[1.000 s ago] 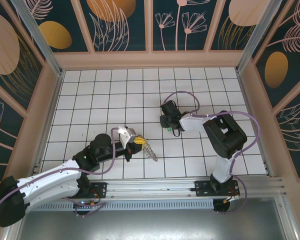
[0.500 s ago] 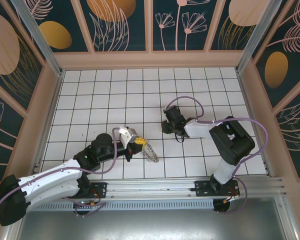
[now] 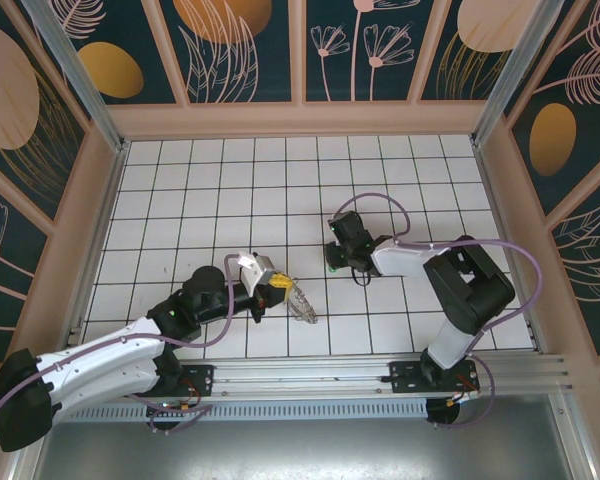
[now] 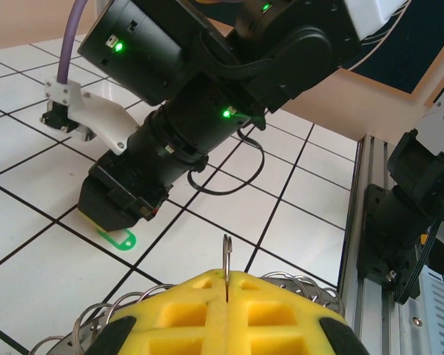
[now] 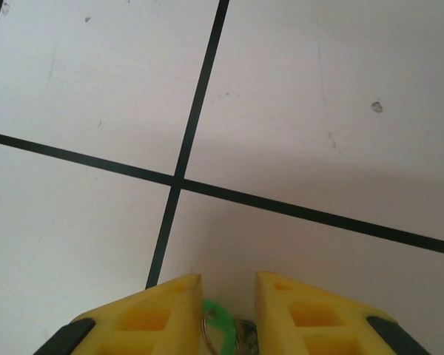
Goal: Put the keys on the keyring
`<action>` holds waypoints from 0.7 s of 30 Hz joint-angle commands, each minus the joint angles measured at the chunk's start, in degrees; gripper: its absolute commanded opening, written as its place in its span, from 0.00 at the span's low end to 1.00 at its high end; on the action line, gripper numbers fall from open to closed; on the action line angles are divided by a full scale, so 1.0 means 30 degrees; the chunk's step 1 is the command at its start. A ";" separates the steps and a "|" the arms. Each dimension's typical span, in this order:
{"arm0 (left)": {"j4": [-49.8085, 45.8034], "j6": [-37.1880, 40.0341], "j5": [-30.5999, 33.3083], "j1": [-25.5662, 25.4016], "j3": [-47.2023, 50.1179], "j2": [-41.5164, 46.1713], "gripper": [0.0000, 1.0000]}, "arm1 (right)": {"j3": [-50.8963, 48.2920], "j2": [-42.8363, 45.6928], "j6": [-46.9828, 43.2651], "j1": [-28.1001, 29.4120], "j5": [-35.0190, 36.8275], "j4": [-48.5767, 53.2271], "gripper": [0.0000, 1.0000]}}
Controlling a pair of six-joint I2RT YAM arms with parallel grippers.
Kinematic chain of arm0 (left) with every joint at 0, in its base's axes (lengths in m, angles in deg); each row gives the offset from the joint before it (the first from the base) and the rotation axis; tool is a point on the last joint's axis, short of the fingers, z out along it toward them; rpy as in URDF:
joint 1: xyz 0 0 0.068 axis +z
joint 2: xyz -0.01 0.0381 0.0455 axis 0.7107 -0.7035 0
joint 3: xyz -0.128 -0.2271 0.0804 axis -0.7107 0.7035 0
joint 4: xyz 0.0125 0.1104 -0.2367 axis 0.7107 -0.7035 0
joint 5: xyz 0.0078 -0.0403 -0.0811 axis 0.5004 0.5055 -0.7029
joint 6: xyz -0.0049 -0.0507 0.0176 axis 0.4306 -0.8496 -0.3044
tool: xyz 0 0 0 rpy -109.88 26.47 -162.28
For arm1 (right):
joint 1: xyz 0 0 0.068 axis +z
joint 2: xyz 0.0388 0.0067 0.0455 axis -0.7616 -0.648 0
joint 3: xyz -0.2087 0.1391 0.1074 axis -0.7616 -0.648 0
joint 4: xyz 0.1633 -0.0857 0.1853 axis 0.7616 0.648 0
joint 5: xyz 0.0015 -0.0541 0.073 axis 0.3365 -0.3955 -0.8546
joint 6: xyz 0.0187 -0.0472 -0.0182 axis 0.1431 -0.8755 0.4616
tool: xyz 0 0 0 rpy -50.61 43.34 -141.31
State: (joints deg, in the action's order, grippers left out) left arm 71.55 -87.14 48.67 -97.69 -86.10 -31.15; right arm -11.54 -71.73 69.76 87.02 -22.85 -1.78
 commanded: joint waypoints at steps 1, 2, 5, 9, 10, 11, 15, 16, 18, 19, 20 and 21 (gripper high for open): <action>0.0889 -0.0134 -0.0163 0.0106 -0.0754 -0.0123 0.00 | -0.0404 0.1026 -0.0363 -0.0239 -0.0184 0.0464 0.27; 0.0868 -0.0099 -0.0156 0.0115 -0.0789 -0.0134 0.00 | -0.0474 0.1172 -0.0437 -0.0268 -0.0306 0.0466 0.27; 0.0788 -0.0034 -0.0156 0.0095 -0.0874 -0.0185 0.00 | -0.0697 0.1531 -0.0777 -0.0268 -0.0649 0.0397 0.27; 0.0794 -0.0053 -0.0150 0.0108 -0.0830 -0.0200 0.00 | -0.0835 0.1663 -0.1097 -0.0308 -0.0810 0.0679 0.27; 0.0789 -0.0057 -0.0177 0.0120 -0.0845 -0.0200 0.00 | -0.0831 0.1610 -0.1155 -0.0311 -0.0804 0.0761 0.27; 0.0789 -0.0080 -0.0193 0.0096 -0.0873 -0.0171 0.00 | -0.0857 0.1521 -0.1278 -0.0311 -0.0844 0.0804 0.27; 0.0535 -0.0021 -0.0155 0.0101 -0.0975 -0.0084 0.00 | -0.0831 0.1275 -0.1596 -0.0271 -0.1095 0.0761 0.27; 0.0452 -0.0015 -0.0131 0.0118 -0.0962 -0.0035 0.00 | -0.0802 0.1256 -0.1678 -0.0232 -0.1094 0.0759 0.27; 0.0392 -0.0031 -0.0091 0.0098 -0.0962 0.0005 0.00 | -0.0694 0.1158 -0.1806 -0.0145 -0.1109 0.0760 0.27; 0.0379 -0.0035 -0.0083 0.0115 -0.0939 0.0033 0.00 | -0.0606 0.1089 -0.1827 -0.0081 -0.1073 0.0827 0.27; 0.0402 -0.0057 -0.0062 0.0115 -0.0933 0.0035 0.00 | -0.0473 0.0988 -0.1890 -0.0007 -0.0922 0.0901 0.28; 0.0406 -0.0061 -0.0069 0.0119 -0.0933 -0.0005 0.00 | -0.0332 0.0856 -0.1934 0.0054 -0.0724 0.1075 0.28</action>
State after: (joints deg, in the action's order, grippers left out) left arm 71.42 -87.14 48.69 -97.69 -87.08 -31.87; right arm -13.35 -68.10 65.43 86.51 -25.78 -0.21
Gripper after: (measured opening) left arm 0.047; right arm 0.278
